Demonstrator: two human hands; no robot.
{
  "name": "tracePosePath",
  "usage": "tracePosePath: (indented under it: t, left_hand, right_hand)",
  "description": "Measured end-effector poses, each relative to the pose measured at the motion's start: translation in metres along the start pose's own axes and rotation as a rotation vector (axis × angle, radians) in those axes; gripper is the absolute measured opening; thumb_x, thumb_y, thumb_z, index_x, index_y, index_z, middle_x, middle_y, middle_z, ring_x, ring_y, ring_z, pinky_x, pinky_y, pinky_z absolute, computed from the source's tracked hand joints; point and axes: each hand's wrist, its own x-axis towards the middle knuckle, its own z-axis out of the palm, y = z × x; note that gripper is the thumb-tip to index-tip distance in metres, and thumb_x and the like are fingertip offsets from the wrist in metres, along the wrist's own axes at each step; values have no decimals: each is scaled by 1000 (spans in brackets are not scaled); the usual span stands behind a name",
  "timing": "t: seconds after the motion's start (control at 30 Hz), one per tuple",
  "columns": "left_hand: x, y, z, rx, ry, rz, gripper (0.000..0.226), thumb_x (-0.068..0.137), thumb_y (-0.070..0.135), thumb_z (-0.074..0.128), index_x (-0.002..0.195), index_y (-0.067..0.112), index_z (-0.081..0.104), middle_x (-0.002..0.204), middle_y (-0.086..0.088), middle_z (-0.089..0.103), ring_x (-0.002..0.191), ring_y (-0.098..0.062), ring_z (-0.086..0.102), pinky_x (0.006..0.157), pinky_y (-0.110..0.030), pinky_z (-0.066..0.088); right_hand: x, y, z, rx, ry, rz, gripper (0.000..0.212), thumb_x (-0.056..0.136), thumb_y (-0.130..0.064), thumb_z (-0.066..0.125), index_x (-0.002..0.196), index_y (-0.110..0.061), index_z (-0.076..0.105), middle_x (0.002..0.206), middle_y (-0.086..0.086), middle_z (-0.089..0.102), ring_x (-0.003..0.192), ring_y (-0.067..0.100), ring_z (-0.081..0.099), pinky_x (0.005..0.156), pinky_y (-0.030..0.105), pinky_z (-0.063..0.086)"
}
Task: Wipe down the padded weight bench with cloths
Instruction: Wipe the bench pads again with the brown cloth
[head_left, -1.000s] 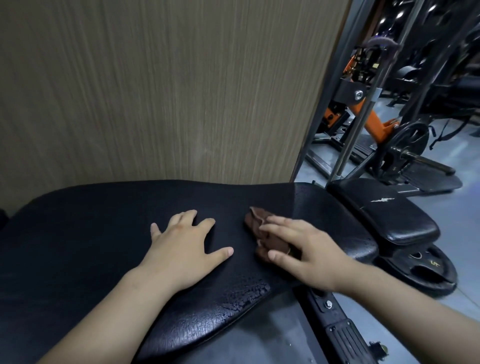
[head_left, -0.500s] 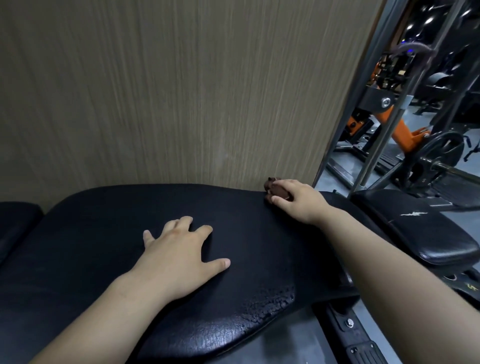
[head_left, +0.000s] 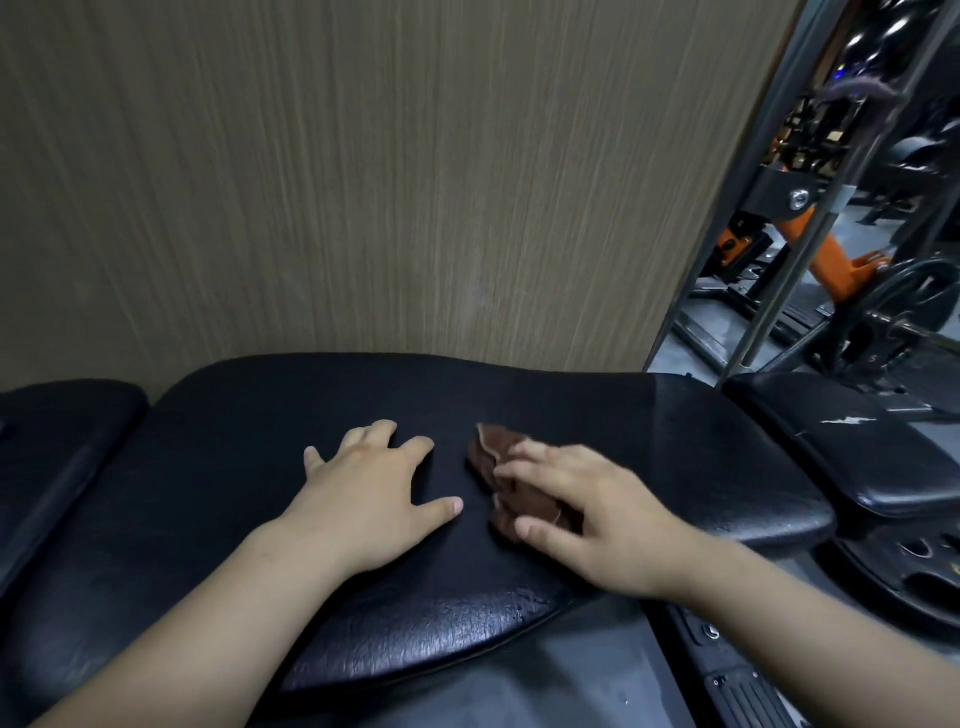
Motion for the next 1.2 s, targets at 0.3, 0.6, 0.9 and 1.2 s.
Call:
tracePosePath:
  t: [0.3,0.6,0.9,1.2]
  left_hand:
    - [-21,-31,-11,-28,13,-35,76,84,76,47,149,41,29,161,1,18,148,-22,14,116,-64,16]
    - [-38,-78,-15,-6,9,-124,77,84,76,47,150,42,27,162,2,15,150,-20,10,118,-63,16]
    - [-42,-95,-11,-41,27,-127,81,83,79,44,152,40,27,162,1,16,149,-20,9,118,-62,16]
    - [-46,-98,-8,-65,42,-114,79,85,77,42,153,40,26,164,0,14,150,-22,8,119,-61,13]
  right_hand:
    - [6,-15,8,-20,-17,-43,56,91,-58,53,141,-32,52,148,-4,49,137,11,43,115,27,29]
    - [141,56,13,-23,46,303,58,92,-56,53,145,-33,46,155,-3,41,138,26,41,114,36,30]
    - [122,10,21,-9,41,234,53,91,-56,55,141,-40,49,154,-12,41,132,23,45,110,35,33]
    - [28,-81,30,11,-77,-83,55,91,-59,53,140,-33,53,148,-3,51,134,16,47,111,34,35]
